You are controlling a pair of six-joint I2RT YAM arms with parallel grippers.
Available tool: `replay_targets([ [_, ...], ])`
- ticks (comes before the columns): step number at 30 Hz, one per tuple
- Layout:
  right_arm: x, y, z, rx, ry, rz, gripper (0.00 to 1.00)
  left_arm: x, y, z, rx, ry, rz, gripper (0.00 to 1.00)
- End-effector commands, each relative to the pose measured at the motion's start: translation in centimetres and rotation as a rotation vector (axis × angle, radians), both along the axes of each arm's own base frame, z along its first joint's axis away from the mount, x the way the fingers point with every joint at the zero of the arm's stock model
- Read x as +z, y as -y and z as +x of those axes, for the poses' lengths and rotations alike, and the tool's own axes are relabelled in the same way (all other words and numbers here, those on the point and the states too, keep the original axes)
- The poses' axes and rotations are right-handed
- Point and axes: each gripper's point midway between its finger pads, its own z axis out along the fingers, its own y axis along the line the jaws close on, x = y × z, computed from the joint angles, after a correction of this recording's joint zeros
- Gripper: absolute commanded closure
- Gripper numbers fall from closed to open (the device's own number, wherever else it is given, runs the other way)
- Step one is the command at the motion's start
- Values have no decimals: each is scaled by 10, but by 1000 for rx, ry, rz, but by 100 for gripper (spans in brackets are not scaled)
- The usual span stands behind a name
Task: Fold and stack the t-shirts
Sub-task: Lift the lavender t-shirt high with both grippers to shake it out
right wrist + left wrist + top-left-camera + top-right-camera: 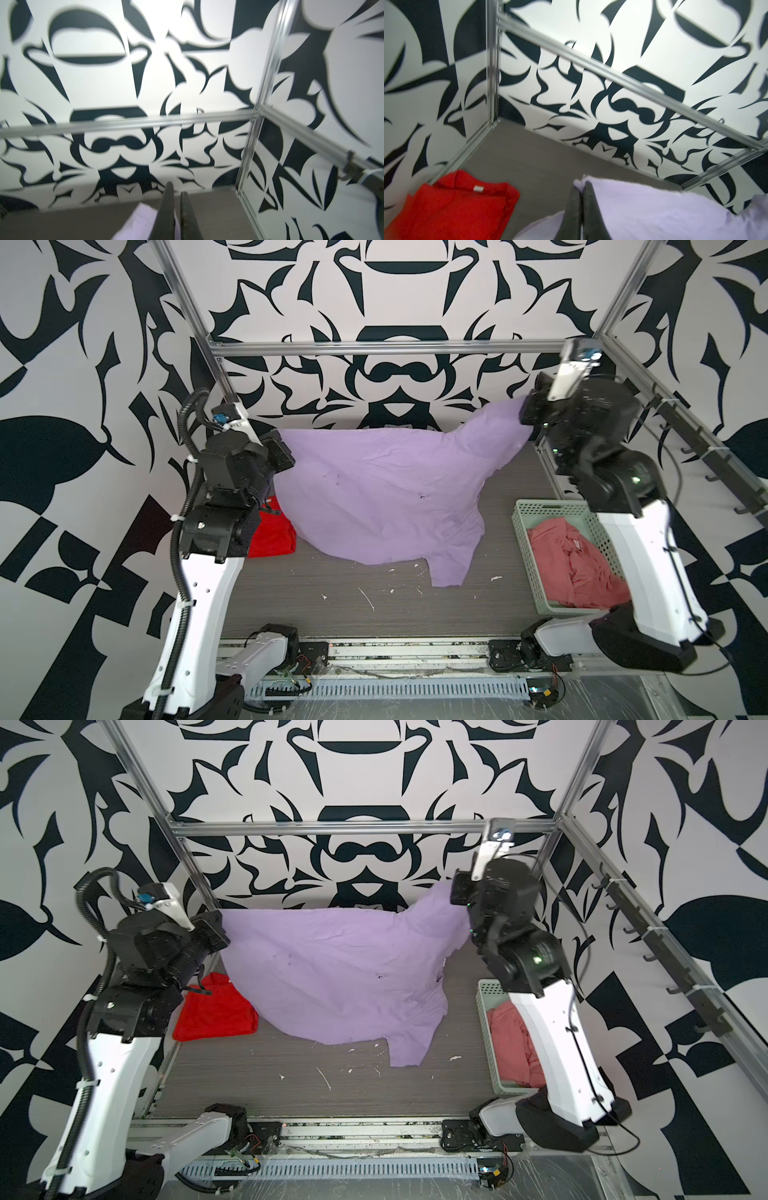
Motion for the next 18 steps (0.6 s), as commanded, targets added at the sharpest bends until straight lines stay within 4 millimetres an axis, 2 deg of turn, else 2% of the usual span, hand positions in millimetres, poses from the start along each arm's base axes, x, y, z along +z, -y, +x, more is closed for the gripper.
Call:
replay_targets([
  [1, 79, 16, -55, 35, 262, 23, 100, 78, -4, -40, -21, 256, 45, 100],
  [4, 121, 19, -93, 114, 416, 51, 100, 134, 0, -82, -79, 454, 29, 100],
  [7, 157, 14, -132, 234, 566, 72, 100, 174, 6, -118, -138, 606, 21, 100],
  [9, 177, 15, -156, 284, 656, 77, 100, 195, 9, -137, -176, 678, 5, 100],
  [11, 188, 20, -171, 287, 707, 88, 100, 208, 13, -147, -215, 710, -2, 100],
  [12, 190, 16, -174, 318, 716, 76, 100, 212, 16, -148, -230, 713, -9, 100],
  [14, 181, 10, -164, 335, 680, 87, 100, 210, 18, -142, -242, 694, -19, 100],
  [17, 147, -7, -124, 347, 552, 100, 100, 194, 18, -122, -226, 640, -40, 100],
  [18, 134, -6, -109, 316, 504, 113, 100, 189, 18, -115, -221, 622, -48, 100],
])
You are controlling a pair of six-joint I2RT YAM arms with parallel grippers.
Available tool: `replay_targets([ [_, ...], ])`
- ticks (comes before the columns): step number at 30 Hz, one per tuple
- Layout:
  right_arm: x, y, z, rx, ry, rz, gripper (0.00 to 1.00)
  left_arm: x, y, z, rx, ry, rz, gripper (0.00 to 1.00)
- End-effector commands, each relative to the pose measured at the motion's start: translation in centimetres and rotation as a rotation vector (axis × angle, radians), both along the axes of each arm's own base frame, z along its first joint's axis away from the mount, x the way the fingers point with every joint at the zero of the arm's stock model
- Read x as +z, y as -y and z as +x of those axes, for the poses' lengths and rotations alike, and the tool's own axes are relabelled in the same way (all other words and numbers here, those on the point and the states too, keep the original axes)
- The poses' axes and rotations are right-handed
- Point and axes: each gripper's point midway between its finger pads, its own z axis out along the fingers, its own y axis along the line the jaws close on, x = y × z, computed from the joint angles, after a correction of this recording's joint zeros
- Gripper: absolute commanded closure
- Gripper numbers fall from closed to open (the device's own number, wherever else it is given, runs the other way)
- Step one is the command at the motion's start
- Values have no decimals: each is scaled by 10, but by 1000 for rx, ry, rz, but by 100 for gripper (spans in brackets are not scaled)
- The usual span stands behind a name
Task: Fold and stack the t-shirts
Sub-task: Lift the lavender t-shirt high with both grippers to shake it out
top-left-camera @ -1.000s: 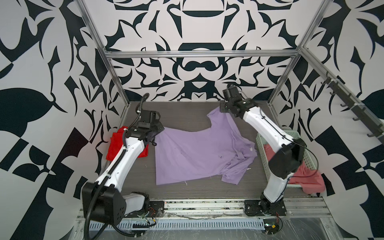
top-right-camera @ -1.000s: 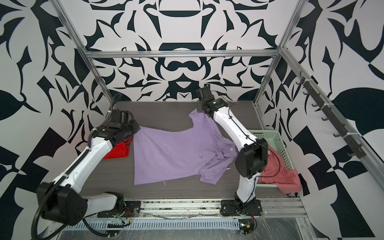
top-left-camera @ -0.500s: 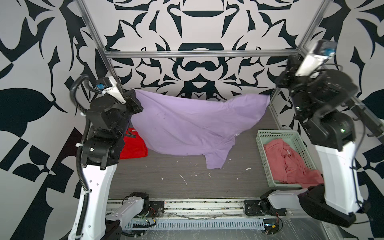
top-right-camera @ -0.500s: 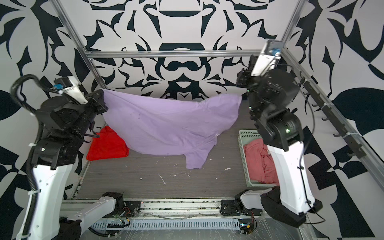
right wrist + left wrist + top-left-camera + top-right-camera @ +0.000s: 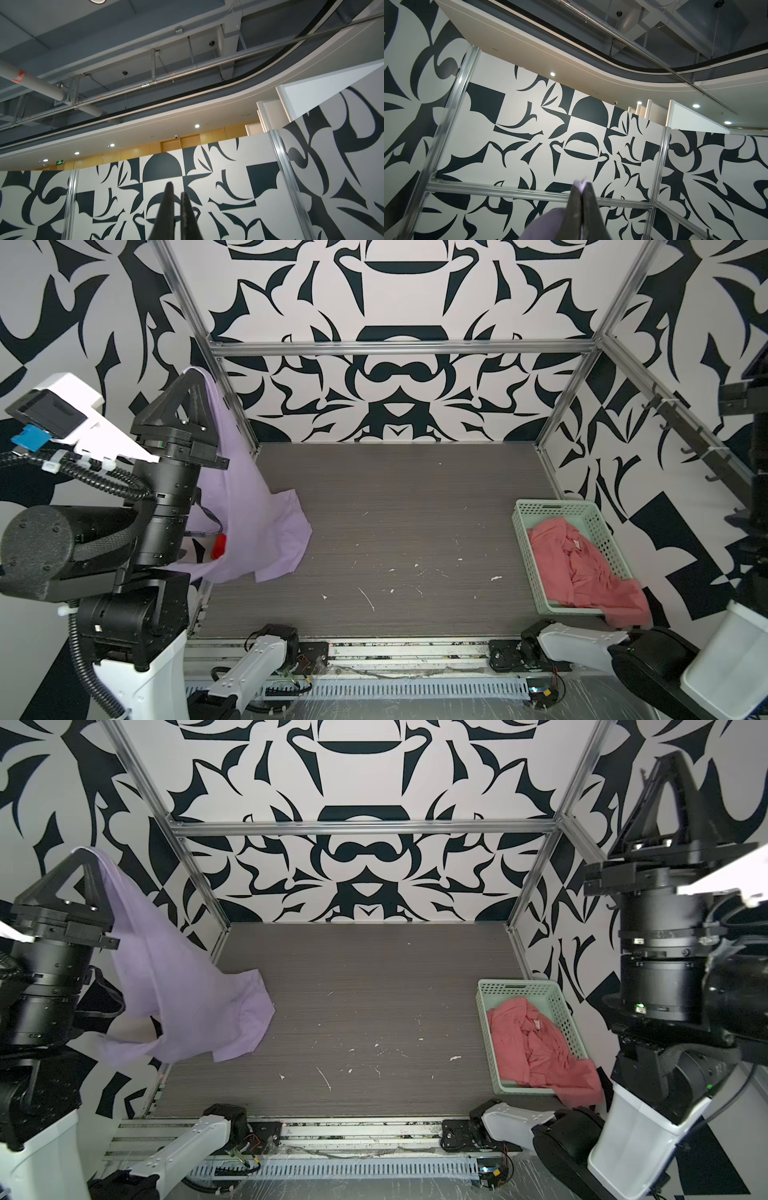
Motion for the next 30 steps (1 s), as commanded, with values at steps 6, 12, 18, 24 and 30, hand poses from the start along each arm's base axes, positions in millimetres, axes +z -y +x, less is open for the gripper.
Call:
replay_targets([
  [6, -112, -60, 133, 52, -383, -32, 100, -18, 29, 64, -151, -111, -45, 100],
  [12, -169, -78, 170, 75, -517, -22, 100, 28, 79, 93, -447, -39, -140, 100],
  [18, -192, -71, 172, 44, -552, -3, 100, 86, 120, 84, -593, 125, -177, 100],
  [24, -222, -59, 167, -5, -614, 10, 100, 53, 122, 122, -510, 17, -201, 100],
  [30, -279, -65, 184, -6, -753, 35, 80, -53, 102, 160, -247, -249, -132, 100],
])
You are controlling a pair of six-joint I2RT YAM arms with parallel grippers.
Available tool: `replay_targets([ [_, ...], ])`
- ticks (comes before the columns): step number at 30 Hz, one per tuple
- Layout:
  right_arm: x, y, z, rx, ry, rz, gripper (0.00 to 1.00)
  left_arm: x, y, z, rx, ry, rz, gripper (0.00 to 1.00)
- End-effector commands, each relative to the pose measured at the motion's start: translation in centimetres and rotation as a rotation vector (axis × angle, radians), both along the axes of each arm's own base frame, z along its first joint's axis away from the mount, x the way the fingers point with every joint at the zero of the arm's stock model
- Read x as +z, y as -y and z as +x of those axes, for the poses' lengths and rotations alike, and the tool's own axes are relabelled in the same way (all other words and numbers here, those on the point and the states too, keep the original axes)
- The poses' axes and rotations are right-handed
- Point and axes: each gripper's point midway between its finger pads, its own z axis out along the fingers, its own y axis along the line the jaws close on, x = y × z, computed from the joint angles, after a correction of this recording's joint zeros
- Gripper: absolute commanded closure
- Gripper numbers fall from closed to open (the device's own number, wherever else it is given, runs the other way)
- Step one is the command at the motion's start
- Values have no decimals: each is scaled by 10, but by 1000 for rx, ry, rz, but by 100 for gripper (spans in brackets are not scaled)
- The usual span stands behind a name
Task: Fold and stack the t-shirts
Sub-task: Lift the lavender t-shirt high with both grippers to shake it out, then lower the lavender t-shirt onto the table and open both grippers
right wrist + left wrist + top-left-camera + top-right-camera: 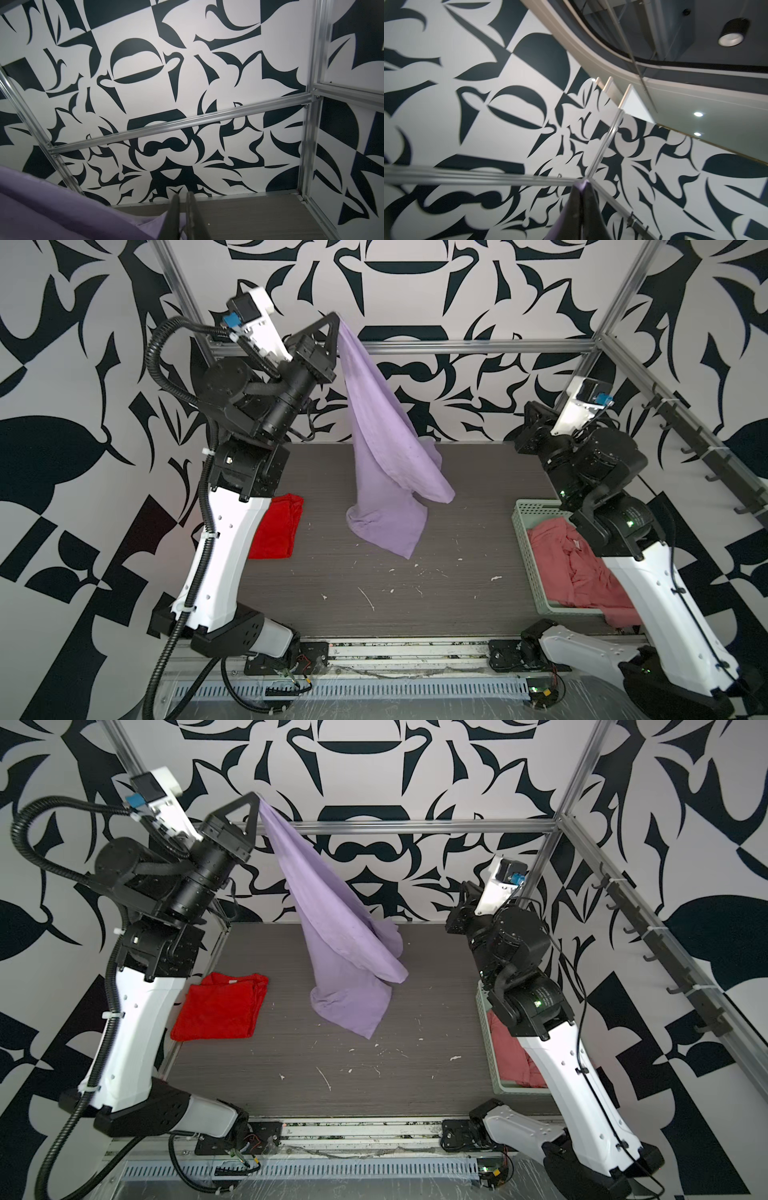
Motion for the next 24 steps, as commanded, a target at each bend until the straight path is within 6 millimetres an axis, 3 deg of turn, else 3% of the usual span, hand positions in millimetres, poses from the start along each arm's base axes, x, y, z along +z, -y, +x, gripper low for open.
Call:
replay_targets([
  [1, -35, -8, 19, -12, -87, 34, 78, -39, -32, 3, 193, -76, 55, 100],
  [5, -69, -20, 37, 1, -187, 42, 69, -102, -54, -6, 304, -224, 165, 100],
  [12, -150, -52, 67, 70, -384, 83, 56, -271, -91, -21, 443, -639, 228, 100],
  [15, -190, -61, 81, 68, -474, 63, 54, -329, -102, -31, 483, -781, 214, 100],
  [18, -228, -82, 100, 117, -550, 51, 52, -369, -122, -44, 582, -900, 234, 100],
  [21, -258, -105, 123, 182, -579, 65, 48, -394, -143, -56, 697, -987, 295, 100],
  [22, -266, -112, 131, 202, -586, 72, 40, -399, -146, -58, 714, -1002, 312, 100],
  [24, -283, -120, 152, 222, -607, 94, 35, -411, -148, -60, 727, -1034, 346, 100],
])
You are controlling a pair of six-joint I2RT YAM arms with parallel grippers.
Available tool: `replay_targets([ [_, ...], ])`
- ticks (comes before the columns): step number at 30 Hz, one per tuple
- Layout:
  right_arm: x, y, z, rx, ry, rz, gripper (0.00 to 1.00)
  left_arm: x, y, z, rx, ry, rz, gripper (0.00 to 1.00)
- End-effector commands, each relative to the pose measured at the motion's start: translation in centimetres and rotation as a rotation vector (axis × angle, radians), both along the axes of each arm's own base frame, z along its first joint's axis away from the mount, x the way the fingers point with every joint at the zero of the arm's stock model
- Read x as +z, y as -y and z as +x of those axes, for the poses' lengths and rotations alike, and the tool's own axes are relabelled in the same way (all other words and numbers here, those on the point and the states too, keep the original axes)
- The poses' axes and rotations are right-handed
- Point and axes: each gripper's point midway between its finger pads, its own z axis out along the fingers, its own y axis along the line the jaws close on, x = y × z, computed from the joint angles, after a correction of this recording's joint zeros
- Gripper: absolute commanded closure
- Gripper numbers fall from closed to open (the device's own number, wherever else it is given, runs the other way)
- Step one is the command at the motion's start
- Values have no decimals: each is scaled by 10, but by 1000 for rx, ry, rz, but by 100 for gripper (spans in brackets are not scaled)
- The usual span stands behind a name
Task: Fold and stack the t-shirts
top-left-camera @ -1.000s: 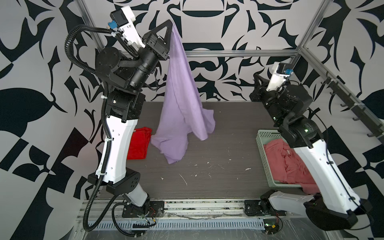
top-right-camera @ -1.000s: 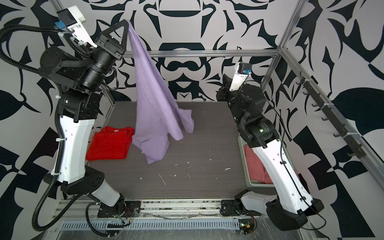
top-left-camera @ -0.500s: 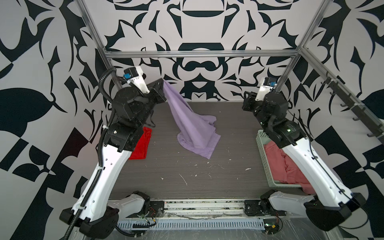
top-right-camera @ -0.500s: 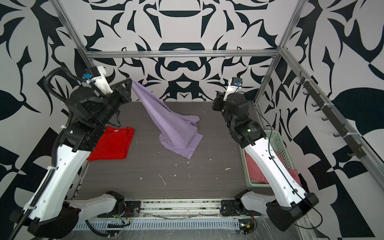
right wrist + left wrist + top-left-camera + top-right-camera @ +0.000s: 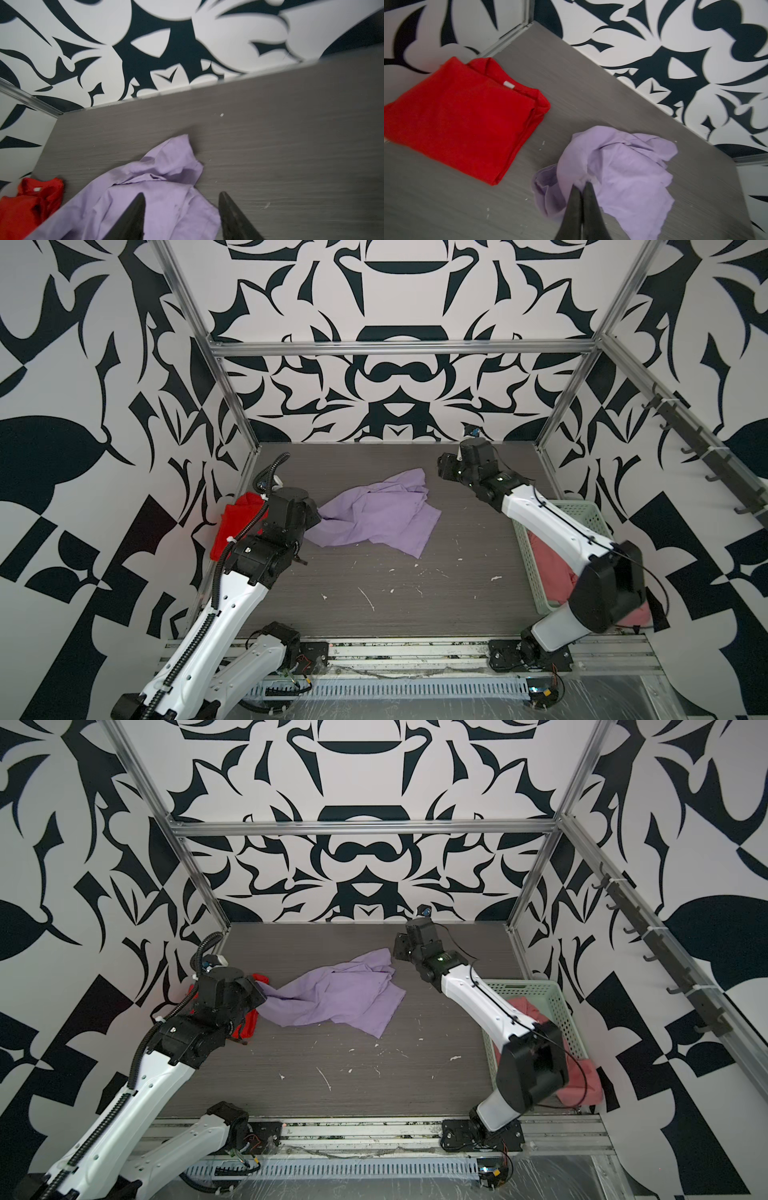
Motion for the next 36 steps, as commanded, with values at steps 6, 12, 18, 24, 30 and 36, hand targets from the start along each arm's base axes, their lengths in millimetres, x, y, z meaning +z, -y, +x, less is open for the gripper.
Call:
replay_targets([
  [6, -34, -39, 82, 121, -30, 145, 21, -28, -16, -10, 103, -82, 17, 100],
  [12, -78, -45, 112, 127, -127, 114, 19, -23, -22, -10, 138, -53, 17, 100],
  [18, -109, -67, 114, 188, -212, 202, 28, -26, -24, -8, 167, -57, 20, 100],
  [24, -123, -81, 89, 222, -277, 224, 39, -25, -24, -3, 178, -52, 25, 100],
  [30, -130, -71, 81, 190, -298, 200, 95, -17, -23, 2, 165, -21, 31, 100],
  [36, -26, -35, 75, 101, -107, 145, 100, 4, -31, -6, 168, 26, 61, 100],
])
